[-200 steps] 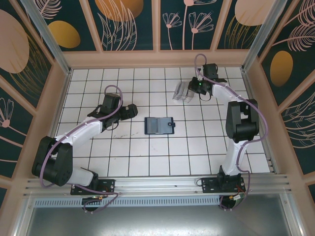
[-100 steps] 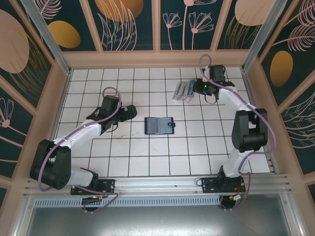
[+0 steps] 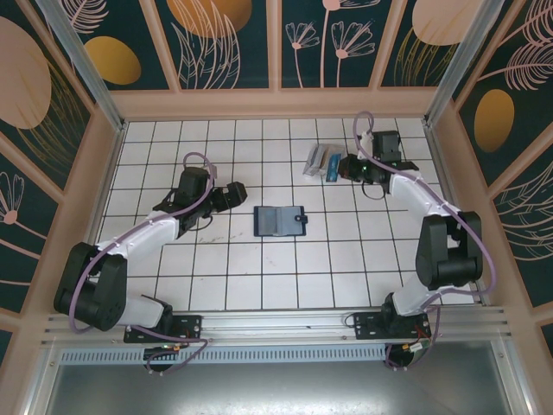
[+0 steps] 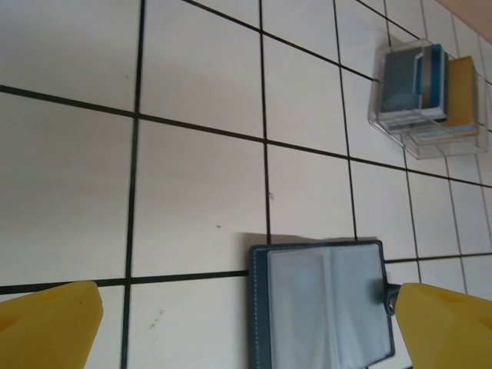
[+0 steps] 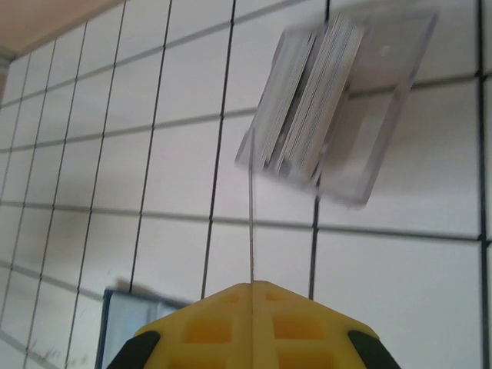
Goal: Put the credit cards into the card holder
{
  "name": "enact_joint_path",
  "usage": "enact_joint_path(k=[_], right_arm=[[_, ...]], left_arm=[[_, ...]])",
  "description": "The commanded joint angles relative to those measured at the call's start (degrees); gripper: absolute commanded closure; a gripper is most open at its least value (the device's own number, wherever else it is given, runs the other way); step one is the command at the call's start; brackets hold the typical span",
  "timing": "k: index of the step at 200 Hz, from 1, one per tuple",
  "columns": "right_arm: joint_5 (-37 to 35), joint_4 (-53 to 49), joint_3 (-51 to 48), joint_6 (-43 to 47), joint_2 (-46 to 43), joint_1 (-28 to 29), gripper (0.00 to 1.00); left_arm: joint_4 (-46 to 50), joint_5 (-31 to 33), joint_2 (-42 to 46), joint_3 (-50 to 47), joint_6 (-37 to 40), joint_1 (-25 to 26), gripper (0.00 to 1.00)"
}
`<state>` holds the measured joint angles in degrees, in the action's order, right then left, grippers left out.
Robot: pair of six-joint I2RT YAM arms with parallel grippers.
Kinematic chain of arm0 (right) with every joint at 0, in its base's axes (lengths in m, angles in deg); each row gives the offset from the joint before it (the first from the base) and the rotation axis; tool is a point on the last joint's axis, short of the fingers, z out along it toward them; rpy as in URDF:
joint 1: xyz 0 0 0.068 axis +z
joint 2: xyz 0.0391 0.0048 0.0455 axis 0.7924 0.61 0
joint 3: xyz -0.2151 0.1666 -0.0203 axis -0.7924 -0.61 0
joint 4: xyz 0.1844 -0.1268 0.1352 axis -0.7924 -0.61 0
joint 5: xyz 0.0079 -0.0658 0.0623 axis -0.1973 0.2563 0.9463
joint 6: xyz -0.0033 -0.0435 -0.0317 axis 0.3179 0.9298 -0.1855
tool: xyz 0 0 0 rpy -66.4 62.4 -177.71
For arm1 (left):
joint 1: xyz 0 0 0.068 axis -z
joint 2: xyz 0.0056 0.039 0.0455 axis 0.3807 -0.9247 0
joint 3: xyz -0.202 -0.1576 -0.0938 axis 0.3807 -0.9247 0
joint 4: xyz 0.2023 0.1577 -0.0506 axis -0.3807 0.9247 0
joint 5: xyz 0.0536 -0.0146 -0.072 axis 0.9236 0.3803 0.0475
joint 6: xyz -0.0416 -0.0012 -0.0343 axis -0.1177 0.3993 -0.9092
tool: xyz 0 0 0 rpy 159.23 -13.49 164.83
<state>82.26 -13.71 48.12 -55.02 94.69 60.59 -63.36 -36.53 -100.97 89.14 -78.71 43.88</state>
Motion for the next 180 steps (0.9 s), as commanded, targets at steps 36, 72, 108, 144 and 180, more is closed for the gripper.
enact_joint_path(k=[36,72,108,144,180], right_arm=[[18.02,3.54,-11.30,-1.02,-5.92,5.37,1.00],[22.12,4.97,-11.49,-0.74,-0.40,8.84,1.00],[24.35,8.07,-10.29,-2.50,6.47,9.74,1.00],[25.84,11.51,-9.28,-4.59,11.61,11.48,1.00],[26.31,13.19,-8.13,-5.00,15.18,12.21,1.00]], left_arm=[[0.33,-4.56,-4.15,0.65,2.78,1.53,0.07],[0.77,-6.18,-7.94,2.16,2.98,2.83,0.13],[3.97,-4.87,-12.09,4.15,4.87,4.25,0.23],[3.18,-6.62,-14.85,4.55,4.18,4.91,0.41],[3.13,-7.79,-17.23,5.83,4.49,5.32,0.48]])
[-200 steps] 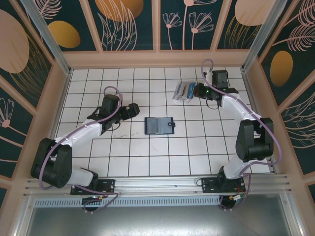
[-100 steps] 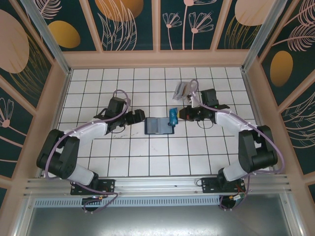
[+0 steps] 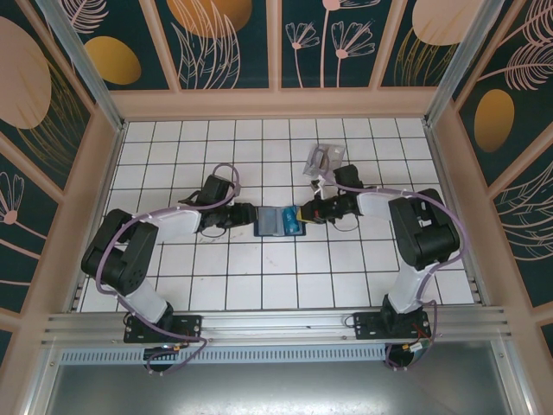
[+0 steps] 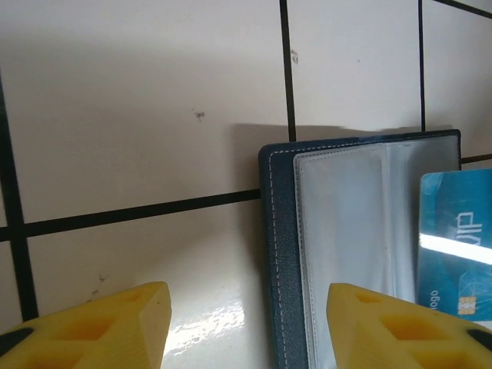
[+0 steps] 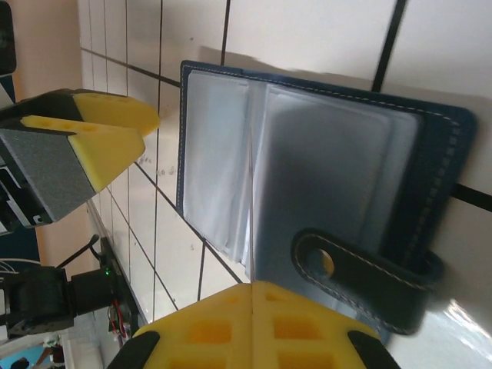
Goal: Put the credit cards into the card holder
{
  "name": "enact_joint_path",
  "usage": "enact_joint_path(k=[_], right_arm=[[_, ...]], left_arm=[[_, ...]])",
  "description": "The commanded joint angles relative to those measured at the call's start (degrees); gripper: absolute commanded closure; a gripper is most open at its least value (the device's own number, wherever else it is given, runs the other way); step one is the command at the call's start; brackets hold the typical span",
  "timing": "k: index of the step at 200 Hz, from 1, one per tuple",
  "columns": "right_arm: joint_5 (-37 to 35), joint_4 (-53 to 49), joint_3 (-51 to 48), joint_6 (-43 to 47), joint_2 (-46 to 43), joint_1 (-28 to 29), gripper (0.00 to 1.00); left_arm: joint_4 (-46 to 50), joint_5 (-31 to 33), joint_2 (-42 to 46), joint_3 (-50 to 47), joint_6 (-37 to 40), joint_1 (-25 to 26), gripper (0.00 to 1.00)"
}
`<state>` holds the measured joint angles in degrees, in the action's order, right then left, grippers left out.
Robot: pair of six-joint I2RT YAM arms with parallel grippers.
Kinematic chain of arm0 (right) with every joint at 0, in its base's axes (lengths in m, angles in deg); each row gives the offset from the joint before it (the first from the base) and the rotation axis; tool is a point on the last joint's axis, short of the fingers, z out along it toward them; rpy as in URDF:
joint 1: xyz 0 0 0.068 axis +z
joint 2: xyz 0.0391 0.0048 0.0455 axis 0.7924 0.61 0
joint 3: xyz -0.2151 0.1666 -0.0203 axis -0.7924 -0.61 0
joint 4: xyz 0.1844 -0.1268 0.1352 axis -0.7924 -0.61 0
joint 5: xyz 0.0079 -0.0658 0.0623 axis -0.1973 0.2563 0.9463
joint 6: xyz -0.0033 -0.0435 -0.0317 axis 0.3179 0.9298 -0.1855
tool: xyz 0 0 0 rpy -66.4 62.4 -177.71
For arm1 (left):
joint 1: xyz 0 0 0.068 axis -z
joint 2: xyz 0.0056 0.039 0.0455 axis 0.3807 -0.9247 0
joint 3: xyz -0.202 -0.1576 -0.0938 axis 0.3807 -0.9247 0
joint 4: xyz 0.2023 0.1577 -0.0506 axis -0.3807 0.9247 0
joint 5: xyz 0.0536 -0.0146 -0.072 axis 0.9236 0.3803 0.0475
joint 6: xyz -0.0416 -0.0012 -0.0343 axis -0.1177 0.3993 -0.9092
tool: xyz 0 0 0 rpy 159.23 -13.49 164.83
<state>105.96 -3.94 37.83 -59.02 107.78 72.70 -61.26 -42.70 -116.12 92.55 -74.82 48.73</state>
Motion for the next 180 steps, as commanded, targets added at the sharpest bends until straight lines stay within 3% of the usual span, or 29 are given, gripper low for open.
enact_joint_path(k=[1,180], right_arm=[[2.72,3.52,2.21,-1.06,2.18,0.10,1.00],[4.32,-0.91,6.13,-4.29,9.09,0.69,1.00]], left_arm=[[1.09,-1.62,-2.17,2.43,0.61,0.46,0.48],[-0.86,-4.13,-6.38,1.97,-2.68,0.55,0.62]])
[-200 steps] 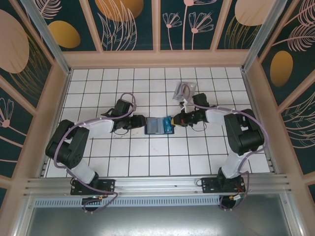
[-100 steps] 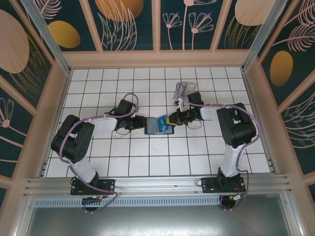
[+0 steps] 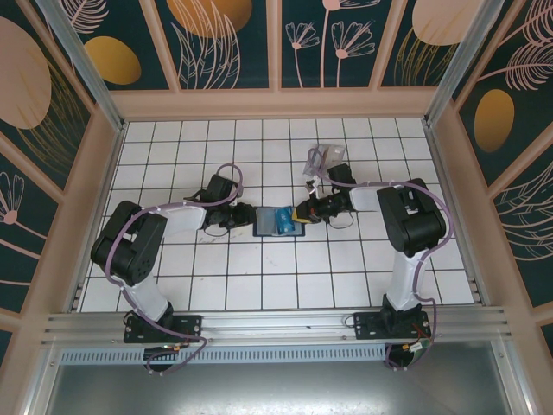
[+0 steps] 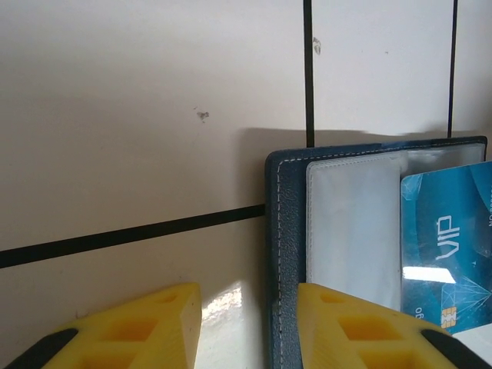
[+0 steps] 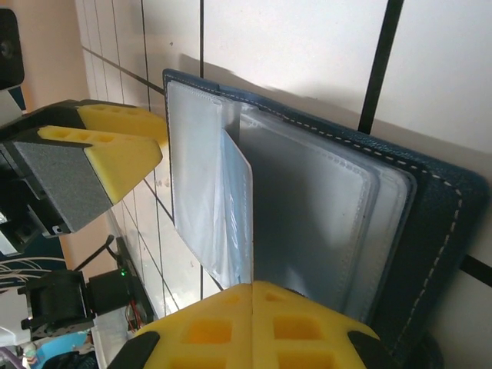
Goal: Put the credit cards into the card holder
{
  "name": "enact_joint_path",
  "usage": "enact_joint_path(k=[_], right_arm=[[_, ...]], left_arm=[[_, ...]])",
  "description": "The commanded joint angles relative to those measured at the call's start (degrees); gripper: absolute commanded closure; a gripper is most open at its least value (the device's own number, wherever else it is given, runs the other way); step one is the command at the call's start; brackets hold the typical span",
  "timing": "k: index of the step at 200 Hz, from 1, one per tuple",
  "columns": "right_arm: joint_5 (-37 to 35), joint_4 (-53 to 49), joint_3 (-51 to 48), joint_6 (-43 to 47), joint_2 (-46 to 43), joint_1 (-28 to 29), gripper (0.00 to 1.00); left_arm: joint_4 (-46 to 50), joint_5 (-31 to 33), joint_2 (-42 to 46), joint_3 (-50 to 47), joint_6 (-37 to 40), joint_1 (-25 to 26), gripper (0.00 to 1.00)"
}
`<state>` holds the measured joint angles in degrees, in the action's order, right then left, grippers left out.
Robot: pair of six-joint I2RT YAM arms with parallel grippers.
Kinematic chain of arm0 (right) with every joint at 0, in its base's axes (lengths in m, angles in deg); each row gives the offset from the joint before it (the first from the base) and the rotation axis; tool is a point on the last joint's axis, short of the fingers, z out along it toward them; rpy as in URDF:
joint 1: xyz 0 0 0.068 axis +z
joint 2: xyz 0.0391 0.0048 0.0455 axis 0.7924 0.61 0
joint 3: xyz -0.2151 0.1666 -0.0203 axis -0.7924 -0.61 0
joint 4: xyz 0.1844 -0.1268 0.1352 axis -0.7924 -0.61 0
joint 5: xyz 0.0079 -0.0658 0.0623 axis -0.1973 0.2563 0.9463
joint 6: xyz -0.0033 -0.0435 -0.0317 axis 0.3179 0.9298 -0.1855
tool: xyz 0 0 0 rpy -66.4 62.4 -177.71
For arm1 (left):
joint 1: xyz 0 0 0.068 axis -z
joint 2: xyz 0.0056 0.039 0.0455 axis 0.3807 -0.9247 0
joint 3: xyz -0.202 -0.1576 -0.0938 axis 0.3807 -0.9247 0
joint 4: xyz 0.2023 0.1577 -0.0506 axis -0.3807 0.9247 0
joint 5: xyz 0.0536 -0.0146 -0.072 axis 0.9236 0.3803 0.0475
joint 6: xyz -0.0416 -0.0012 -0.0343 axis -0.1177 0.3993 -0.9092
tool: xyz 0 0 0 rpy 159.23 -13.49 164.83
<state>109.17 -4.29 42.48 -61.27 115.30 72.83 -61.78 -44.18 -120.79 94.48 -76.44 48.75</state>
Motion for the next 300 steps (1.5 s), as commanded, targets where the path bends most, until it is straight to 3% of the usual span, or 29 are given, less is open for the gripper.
enact_joint_path(k=[1,73,161,252,300], right_arm=[[1.11,-0.54,1.48,-2.12,1.55,0.57,1.00],[-0.18,0.91,1.57,-5.07,2.77,1.66,1.00],[-7.27,13.31,-3.41,-15.33,-0.03,3.76,1.00],[-10.67,24.70,-7.30,-23.93,-0.61,7.70,1.00],[-10.67,26.04,-6.21,-25.46,0.79,9.88,1.00]], left_arm=[[-0.34,-2.66,-1.71,0.03,-1.08,0.52,0.62],[-0.96,-2.43,-1.90,-0.96,-1.31,0.51,0.67],[-1.61,-2.41,-2.05,-1.71,-1.90,0.52,0.69],[-3.83,-3.96,-1.87,-2.79,-3.06,0.54,0.71],[-5.18,-2.89,-0.91,-3.55,-4.10,0.52,0.74]])
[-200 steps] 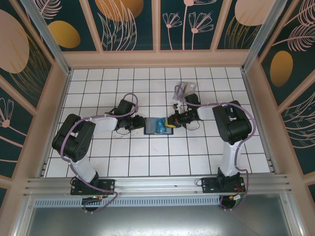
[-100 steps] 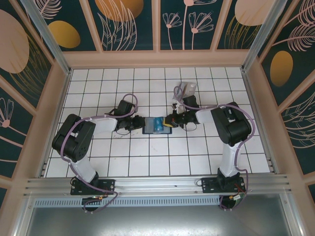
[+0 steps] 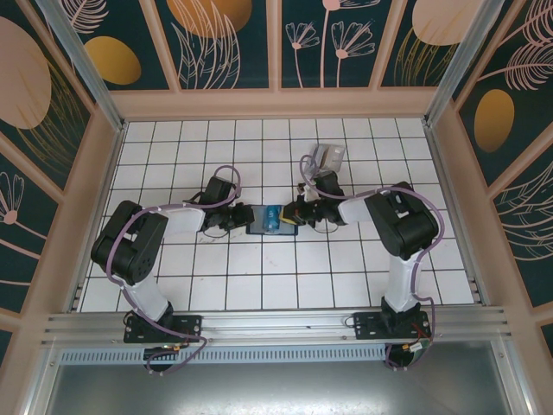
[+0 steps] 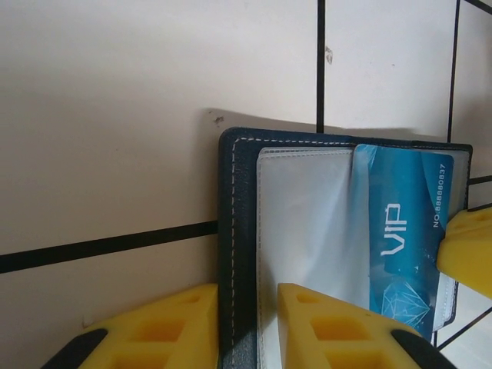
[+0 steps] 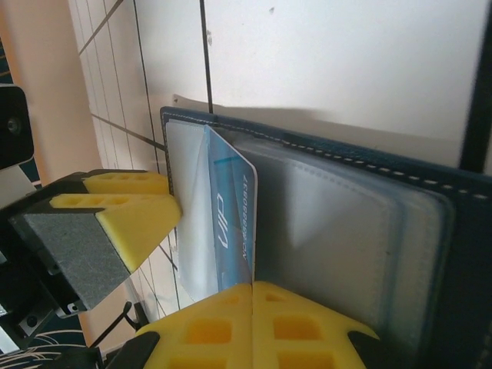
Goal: Put the credit cards into the card holder
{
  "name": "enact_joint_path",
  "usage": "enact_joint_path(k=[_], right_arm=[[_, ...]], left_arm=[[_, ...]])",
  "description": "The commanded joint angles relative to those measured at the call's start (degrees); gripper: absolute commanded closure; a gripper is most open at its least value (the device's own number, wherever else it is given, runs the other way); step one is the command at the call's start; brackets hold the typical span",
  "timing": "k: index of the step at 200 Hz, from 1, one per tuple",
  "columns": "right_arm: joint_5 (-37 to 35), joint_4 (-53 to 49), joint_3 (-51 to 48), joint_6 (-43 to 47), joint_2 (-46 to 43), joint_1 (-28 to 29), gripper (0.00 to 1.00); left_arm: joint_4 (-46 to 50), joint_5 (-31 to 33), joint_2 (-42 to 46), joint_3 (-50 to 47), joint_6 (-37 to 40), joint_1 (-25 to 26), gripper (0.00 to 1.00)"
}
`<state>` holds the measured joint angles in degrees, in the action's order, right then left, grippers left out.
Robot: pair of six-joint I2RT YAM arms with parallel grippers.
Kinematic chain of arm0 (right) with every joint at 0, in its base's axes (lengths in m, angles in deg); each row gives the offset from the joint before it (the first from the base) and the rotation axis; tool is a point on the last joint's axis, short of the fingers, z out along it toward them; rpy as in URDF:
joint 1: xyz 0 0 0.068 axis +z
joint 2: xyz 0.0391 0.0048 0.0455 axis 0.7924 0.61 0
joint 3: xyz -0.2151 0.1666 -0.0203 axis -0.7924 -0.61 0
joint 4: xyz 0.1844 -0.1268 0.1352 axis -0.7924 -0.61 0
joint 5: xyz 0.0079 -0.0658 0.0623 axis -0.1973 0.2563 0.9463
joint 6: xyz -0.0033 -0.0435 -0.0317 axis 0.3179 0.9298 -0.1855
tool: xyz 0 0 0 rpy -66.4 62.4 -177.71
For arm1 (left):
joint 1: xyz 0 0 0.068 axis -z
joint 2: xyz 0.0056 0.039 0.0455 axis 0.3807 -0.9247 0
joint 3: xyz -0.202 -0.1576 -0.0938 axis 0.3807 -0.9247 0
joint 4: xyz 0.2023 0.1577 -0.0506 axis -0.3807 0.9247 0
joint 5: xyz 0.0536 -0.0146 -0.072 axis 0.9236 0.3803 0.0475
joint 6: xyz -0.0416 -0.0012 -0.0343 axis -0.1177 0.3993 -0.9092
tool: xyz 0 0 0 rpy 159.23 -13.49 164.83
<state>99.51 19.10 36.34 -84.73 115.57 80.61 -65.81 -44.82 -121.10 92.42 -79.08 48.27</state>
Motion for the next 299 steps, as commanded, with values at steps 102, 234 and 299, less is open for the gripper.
enact_joint_path(k=[102,234,299], right_arm=[[0.47,-5.60,0.97,1.65,-1.89,1.37,1.00],[8.07,-25.62,10.21,13.35,0.69,-2.37,1.00],[9.73,-26.76,12.59,14.09,5.06,-1.46,1.00]], left_arm=[[-0.73,2.13,1.67,-2.76,-1.51,1.03,0.73],[-0.10,3.22,-1.35,-1.16,-1.97,1.00,0.92],[-0.53,3.75,-0.80,-2.06,-1.97,0.98,0.92]])
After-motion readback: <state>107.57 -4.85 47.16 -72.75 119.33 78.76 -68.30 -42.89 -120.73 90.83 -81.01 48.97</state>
